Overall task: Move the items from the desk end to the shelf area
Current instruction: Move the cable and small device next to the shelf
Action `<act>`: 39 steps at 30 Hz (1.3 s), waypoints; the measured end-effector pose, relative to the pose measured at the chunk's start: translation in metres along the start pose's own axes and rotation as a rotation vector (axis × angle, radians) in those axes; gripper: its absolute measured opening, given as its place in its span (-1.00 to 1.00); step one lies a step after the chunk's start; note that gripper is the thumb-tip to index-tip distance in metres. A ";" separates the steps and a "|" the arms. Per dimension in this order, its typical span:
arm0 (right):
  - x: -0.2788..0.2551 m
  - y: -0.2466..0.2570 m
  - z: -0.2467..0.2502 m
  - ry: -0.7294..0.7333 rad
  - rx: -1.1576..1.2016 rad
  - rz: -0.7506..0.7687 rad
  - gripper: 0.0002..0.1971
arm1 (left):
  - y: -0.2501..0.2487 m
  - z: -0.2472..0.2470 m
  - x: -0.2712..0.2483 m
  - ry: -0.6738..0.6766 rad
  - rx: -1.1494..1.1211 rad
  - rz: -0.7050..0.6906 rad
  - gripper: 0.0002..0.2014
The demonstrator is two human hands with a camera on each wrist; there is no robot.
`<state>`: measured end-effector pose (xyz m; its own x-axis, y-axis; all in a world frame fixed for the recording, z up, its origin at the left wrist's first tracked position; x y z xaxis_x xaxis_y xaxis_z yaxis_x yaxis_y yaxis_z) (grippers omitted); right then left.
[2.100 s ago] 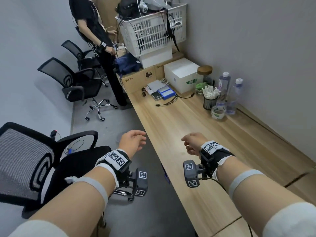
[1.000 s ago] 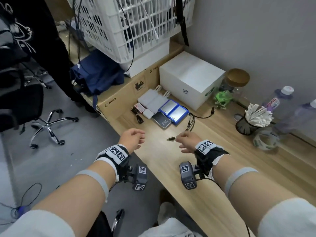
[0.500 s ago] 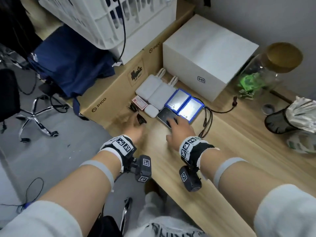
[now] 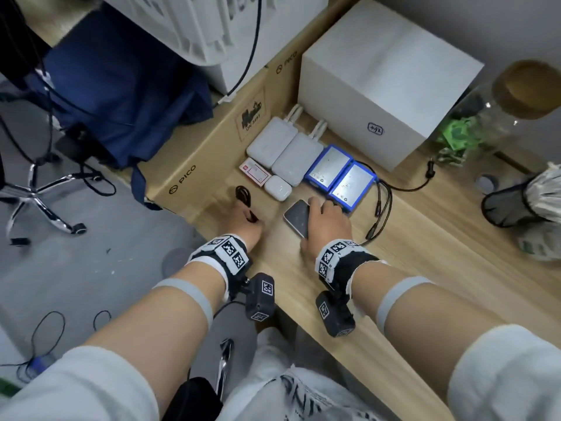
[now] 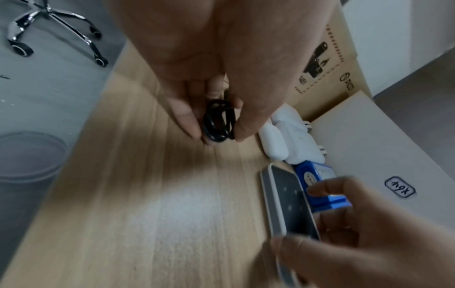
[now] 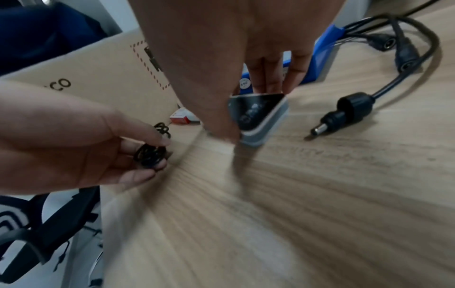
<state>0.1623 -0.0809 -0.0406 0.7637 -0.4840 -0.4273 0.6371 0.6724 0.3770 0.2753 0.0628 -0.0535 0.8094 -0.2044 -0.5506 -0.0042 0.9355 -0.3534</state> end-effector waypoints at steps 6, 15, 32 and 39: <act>-0.040 -0.022 0.022 0.027 0.274 -0.094 -0.15 | -0.019 -0.009 -0.034 0.384 -0.415 0.024 -0.70; -0.140 -0.109 0.081 -0.216 0.562 -0.308 -0.18 | -0.093 -0.043 -0.135 0.522 -0.384 -0.262 -0.68; -0.552 -0.478 0.146 -0.727 1.197 -0.622 -0.59 | -0.325 -0.334 -0.565 0.955 -0.153 -0.666 -0.81; -0.700 -0.578 0.120 -1.034 1.251 -0.883 -0.51 | -0.373 -0.443 -0.704 1.179 0.029 -0.909 -0.72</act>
<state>-0.7277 -0.1978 0.1394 -0.3496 -0.8547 -0.3838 0.1671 -0.4600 0.8721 -0.5537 -0.2698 0.1308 -0.4014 -0.8031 -0.4404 0.2520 0.3654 -0.8961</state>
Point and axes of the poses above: each hand's wrist, its own x-axis towards the middle knuckle, its own z-axis out of the back of the hand, y = z × x, the point moved 2 cm from there along x, towards the middle knuckle, and after that the axes turned 13 degrees about x, right-handed, at the moved point
